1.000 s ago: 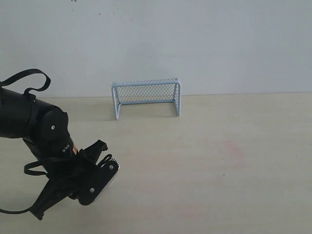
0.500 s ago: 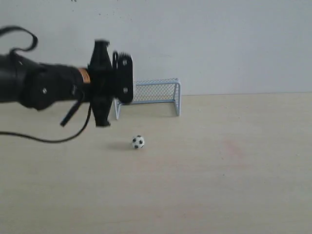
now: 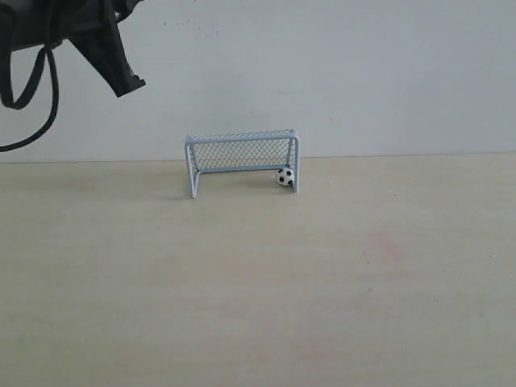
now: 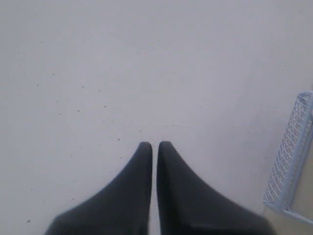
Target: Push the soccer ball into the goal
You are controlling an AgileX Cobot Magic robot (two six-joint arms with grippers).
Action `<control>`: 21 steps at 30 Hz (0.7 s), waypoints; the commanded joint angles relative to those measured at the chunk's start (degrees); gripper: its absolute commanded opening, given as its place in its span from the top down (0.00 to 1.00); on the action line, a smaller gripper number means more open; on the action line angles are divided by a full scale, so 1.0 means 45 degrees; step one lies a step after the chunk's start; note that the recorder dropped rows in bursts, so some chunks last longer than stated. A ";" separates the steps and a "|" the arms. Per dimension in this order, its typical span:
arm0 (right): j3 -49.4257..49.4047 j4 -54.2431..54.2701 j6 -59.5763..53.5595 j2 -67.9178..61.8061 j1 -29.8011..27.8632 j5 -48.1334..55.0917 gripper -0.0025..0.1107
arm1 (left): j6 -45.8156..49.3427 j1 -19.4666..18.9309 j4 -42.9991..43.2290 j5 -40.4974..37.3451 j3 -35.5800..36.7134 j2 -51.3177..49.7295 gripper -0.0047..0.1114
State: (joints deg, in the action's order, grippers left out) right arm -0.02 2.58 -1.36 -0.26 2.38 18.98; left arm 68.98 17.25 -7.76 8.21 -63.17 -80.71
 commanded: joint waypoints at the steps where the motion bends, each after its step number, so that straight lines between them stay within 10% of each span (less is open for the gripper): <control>1: 0.0005 0.0030 -0.0019 0.0059 -0.0032 -0.0111 0.98 | 0.0360 -0.0030 -0.0319 -0.0010 0.1331 0.1075 0.92; 8: 0.0005 -0.0032 -0.0019 0.0059 -0.0032 -0.0078 0.98 | 0.0850 -0.0030 -0.0676 -0.0010 0.4384 0.3426 0.92; 21: 0.0005 -0.0032 -0.0019 0.0059 -0.0032 -0.0078 0.98 | 0.0850 -0.0030 -0.7341 -0.0248 0.8268 0.9843 0.92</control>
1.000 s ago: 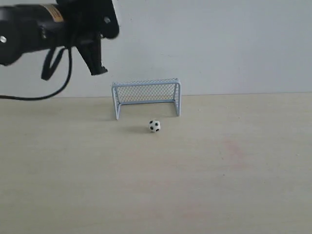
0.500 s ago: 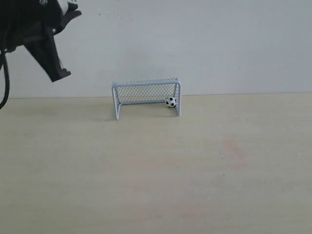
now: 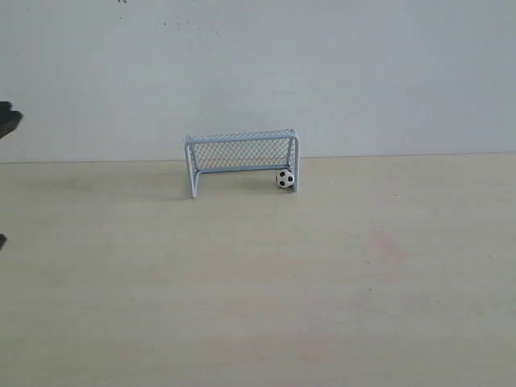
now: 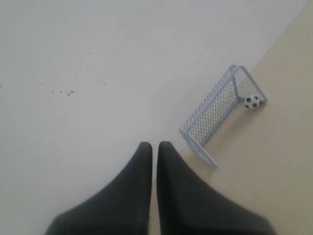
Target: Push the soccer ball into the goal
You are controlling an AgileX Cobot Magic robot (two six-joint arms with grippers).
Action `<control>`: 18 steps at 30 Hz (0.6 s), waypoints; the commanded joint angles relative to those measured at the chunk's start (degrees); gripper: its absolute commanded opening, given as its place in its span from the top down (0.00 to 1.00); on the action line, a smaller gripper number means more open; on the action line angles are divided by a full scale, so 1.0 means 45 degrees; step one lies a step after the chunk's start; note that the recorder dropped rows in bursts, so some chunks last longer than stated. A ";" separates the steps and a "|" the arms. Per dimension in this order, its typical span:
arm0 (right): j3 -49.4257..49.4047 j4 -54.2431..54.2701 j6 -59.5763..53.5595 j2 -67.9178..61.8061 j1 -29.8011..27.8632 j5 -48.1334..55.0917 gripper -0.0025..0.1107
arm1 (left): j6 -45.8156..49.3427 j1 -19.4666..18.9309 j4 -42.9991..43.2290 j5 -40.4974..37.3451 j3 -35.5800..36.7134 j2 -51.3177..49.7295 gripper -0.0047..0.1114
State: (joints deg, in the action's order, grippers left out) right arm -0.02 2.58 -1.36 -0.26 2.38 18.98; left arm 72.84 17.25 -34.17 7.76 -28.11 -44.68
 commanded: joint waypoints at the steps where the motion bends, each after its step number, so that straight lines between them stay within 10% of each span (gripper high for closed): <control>1: 0.0005 -0.0032 -0.0019 0.0059 -0.0032 -0.0078 0.98 | -0.0008 -0.0030 -0.1533 -0.0258 0.0478 0.2352 0.92; 18: 0.0005 -0.0032 -0.0019 0.0059 -0.0032 -0.0078 0.98 | -0.0008 -0.0030 -0.1553 -0.0391 0.0478 0.7384 0.92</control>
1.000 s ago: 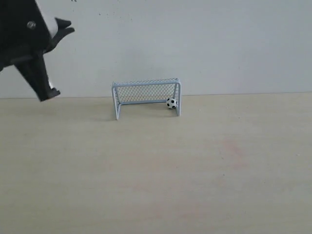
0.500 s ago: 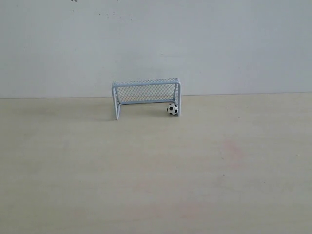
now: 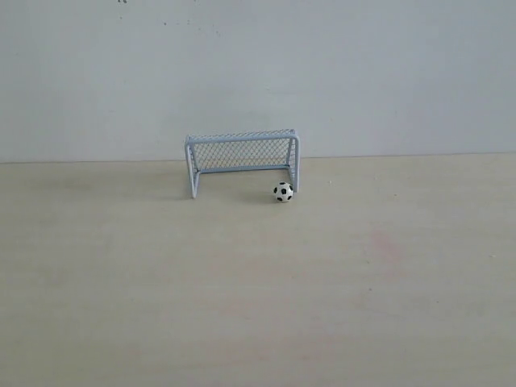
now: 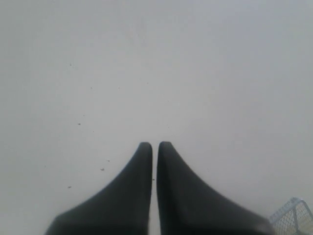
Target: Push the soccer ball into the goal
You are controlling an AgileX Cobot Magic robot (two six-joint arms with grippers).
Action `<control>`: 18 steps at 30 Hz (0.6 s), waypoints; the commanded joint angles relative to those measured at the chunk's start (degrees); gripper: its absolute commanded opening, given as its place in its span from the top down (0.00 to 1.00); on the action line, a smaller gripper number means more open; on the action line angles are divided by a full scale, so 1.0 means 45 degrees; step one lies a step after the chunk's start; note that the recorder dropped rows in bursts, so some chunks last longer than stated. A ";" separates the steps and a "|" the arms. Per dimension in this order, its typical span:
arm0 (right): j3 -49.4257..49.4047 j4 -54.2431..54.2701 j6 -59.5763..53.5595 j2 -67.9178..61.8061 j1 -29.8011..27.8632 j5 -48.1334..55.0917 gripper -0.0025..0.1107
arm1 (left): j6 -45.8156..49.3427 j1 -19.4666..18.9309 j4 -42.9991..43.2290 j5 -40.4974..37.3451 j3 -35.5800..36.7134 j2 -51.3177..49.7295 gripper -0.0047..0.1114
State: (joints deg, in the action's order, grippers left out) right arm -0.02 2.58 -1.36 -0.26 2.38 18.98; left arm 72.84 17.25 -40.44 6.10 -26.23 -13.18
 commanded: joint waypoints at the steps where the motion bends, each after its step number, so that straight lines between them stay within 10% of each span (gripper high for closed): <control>1: 0.0005 -0.0024 -0.0019 0.0059 -0.0032 -0.0100 0.98 | -0.0008 -0.0030 -0.0160 -0.0024 0.0060 0.0466 0.92; 18: 0.0005 -0.0024 -0.0019 0.0059 -0.0032 -0.0100 0.98 | -0.0008 -0.1423 -0.0160 -0.0113 0.0060 0.2930 0.92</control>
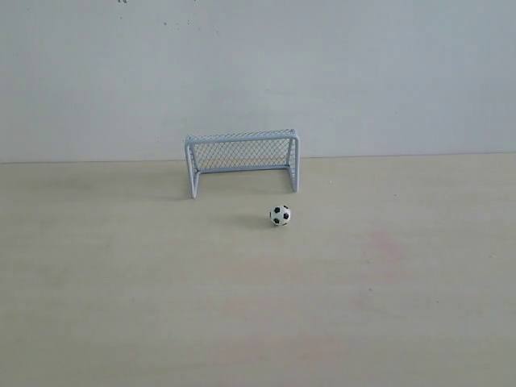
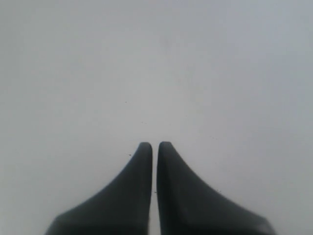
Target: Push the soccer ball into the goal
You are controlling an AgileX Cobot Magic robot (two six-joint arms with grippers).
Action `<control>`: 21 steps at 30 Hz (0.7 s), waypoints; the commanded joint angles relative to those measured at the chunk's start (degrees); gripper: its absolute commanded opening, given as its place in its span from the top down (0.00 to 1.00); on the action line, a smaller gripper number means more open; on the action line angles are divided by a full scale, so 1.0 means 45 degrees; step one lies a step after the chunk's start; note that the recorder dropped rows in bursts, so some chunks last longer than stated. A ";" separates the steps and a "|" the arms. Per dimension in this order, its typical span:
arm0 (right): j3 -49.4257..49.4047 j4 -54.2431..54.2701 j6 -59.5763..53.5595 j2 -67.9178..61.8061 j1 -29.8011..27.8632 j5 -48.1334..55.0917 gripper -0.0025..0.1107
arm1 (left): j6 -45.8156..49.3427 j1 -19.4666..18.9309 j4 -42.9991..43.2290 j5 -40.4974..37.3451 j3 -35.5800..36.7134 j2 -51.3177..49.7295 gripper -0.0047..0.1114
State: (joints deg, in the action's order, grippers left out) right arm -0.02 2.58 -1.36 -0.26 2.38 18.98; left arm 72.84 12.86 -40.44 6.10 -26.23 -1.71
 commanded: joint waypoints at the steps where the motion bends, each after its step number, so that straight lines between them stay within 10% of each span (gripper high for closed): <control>1: 0.0005 -0.0024 -0.0019 0.0059 -0.0032 -0.0100 0.98 | -0.0322 -0.0644 -0.0214 -0.0296 0.0060 0.0380 0.92; 15: 0.0005 -0.0024 -0.0019 0.0059 -0.0032 -0.0100 0.98 | -0.7146 -0.2445 -0.2300 -0.8165 0.0060 0.0380 0.92; 21: 0.0005 0.0043 -0.0019 0.0059 -0.0032 -0.0128 0.98 | -0.9880 -0.2445 -0.2810 -0.7287 0.0082 0.0380 0.92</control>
State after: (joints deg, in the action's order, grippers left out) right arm -0.02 2.58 -1.36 -0.26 2.38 18.98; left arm 35.89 2.07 -52.21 -29.36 -26.23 -0.30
